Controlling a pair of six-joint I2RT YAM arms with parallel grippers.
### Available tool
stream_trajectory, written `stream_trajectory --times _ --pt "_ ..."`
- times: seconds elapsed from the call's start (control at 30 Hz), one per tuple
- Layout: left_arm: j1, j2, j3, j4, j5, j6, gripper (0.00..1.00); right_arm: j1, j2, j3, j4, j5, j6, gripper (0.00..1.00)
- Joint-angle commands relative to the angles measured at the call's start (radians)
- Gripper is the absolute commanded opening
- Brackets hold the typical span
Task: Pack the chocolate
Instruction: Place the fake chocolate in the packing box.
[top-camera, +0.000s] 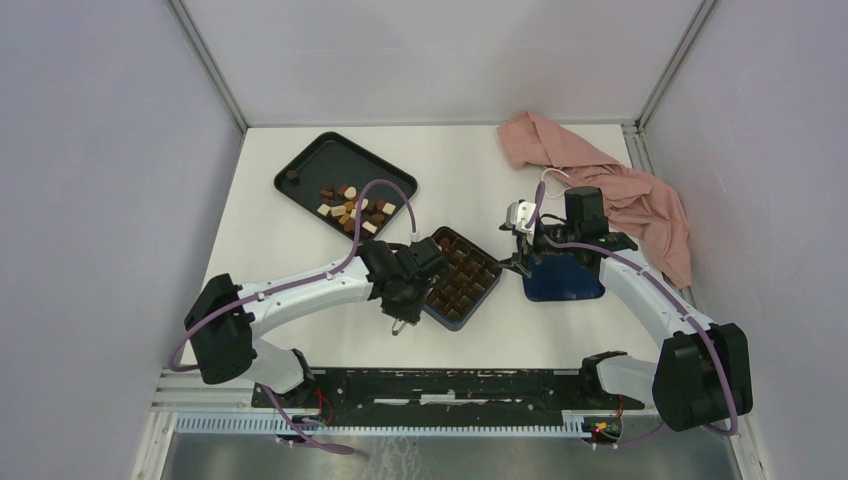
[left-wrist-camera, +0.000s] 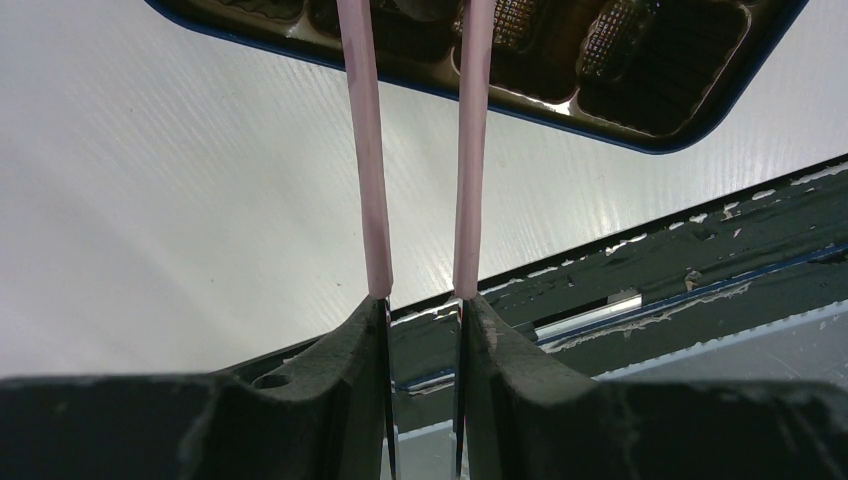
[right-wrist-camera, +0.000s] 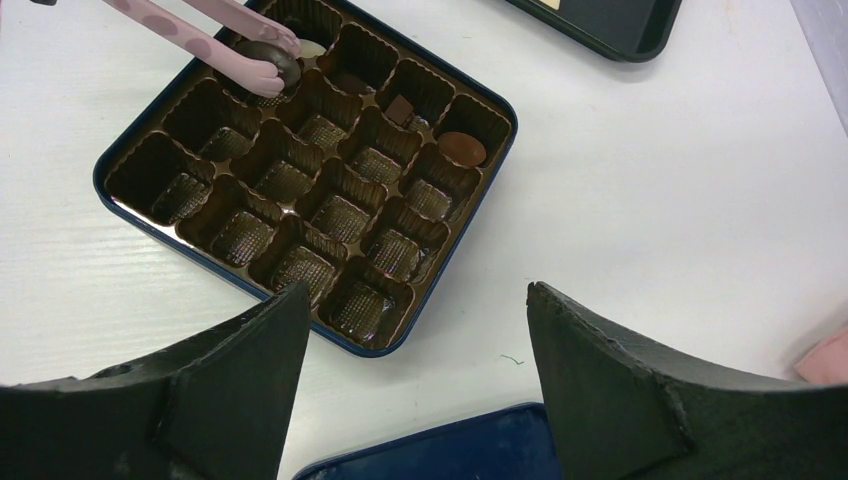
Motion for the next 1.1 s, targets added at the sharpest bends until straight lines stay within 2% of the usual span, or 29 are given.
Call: stream_trajectory --times 0.0,0.43,0.77,0.97,1.07 --pt "-0.006 0.0 0.022 -0.007 -0.012 0.056 0.34 -0.003 0.005 0.041 0.017 -0.018 0.0 0.85" --pt "-0.007 0.004 0.027 -0.016 -0.011 0.056 0.4 -0.003 0.009 0.043 0.014 -0.02 -0.001 0.85" --pt "-0.007 -0.017 0.051 -0.013 -0.028 0.05 0.4 -0.002 0.009 0.043 0.013 -0.02 -0.003 0.85" --pt "0.009 -0.091 0.073 0.071 -0.01 0.06 0.38 -0.003 0.007 0.043 0.013 -0.023 -0.003 0.85" --pt "0.071 -0.138 0.056 0.136 0.045 0.082 0.38 -0.003 0.007 0.044 0.011 -0.021 -0.004 0.85"
